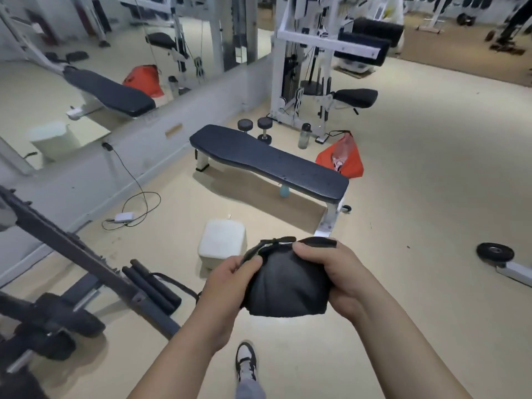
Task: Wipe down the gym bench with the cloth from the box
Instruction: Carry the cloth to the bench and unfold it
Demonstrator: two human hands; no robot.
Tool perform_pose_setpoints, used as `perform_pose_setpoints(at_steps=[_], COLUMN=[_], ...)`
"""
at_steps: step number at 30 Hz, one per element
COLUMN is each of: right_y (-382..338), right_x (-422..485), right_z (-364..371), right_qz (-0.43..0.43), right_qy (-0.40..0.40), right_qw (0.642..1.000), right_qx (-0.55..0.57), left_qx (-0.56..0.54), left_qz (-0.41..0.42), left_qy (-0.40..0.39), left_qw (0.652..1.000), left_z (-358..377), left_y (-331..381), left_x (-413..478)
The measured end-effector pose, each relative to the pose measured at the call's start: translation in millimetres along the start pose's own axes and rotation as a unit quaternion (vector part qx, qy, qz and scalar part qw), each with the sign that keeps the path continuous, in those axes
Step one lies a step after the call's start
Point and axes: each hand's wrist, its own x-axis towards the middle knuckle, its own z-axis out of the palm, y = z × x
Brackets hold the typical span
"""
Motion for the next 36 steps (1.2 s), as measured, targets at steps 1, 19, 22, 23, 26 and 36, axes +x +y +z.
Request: perform_pose_setpoints(at_steps=[1, 19, 22, 23, 26, 36], right_y=[-11, -229, -270, -283, -320, -388], right_x=[17, 319, 385, 406, 453, 575], right_z=[-4, -73, -62, -55, -34, 61], right_qz=[-0.012, -0.090, -0.064, -0.056, -0.007, 0.074], right_qy=[0.001, 0.121, 0.055, 0.032, -0.033, -0.140], right_qw=[1.000, 0.977, 0.986, 0.987, 0.992, 0.984], right_qx=[0.000, -0.152, -0.145, -0.146, -0.121, -0.078], left_qx=[-0.028, -0.054, -0.046, -0.044, -0.031, 0.198], left_qz=[-0.033, -0.042, -0.050, -0.050, -0.059, 0.030], left_qy=[-0.036, -0.126, -0.081, -0.069, -0.034, 0.171], left_qw=[0.998, 0.990, 0.994, 0.995, 0.997, 0.965], left_z=[7, 158, 160, 159, 151, 82], left_y=[11, 200, 216, 222, 238, 293], left_x=[19, 367, 417, 430, 466, 584])
